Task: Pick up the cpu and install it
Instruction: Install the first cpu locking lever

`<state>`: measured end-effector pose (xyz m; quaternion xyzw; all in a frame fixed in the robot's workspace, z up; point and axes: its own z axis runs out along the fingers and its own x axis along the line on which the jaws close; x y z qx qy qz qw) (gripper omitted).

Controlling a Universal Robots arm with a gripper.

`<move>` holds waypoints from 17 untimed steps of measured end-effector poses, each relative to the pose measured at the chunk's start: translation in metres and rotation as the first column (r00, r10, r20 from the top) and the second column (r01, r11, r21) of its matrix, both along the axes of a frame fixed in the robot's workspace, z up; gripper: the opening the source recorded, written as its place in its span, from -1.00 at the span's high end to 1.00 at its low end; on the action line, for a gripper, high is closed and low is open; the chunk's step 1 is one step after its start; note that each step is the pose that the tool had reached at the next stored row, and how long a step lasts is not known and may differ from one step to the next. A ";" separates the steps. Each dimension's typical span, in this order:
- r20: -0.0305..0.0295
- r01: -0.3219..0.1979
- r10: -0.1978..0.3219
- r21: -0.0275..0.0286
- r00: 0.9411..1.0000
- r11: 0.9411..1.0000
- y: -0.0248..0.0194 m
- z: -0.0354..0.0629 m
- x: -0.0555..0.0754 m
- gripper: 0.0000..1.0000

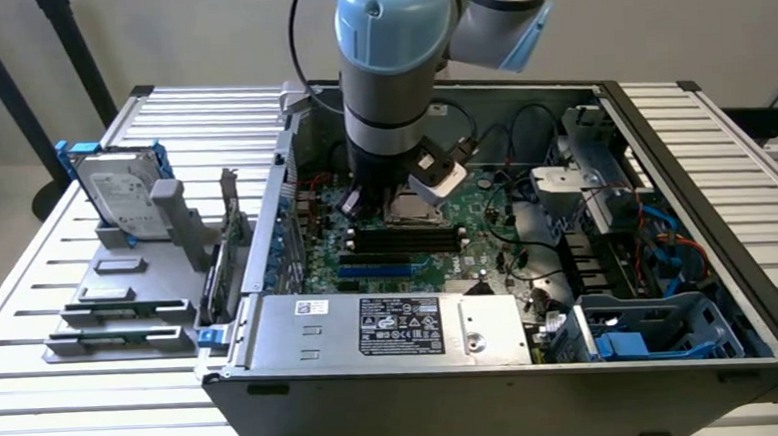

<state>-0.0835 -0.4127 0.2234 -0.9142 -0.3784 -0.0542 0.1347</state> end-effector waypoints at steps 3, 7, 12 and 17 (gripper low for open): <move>0.004 -0.002 0.002 0.000 1.000 1.000 0.0015 -0.0040 -0.001 0.79; 0.010 -0.004 0.004 0.000 1.000 1.000 0.0043 -0.0088 -0.003 0.79; 0.015 -0.007 0.007 0.000 1.000 1.000 0.0078 -0.0137 -0.005 0.79; 0.018 -0.010 0.010 0.000 1.000 1.000 0.0108 -0.0179 -0.006 0.79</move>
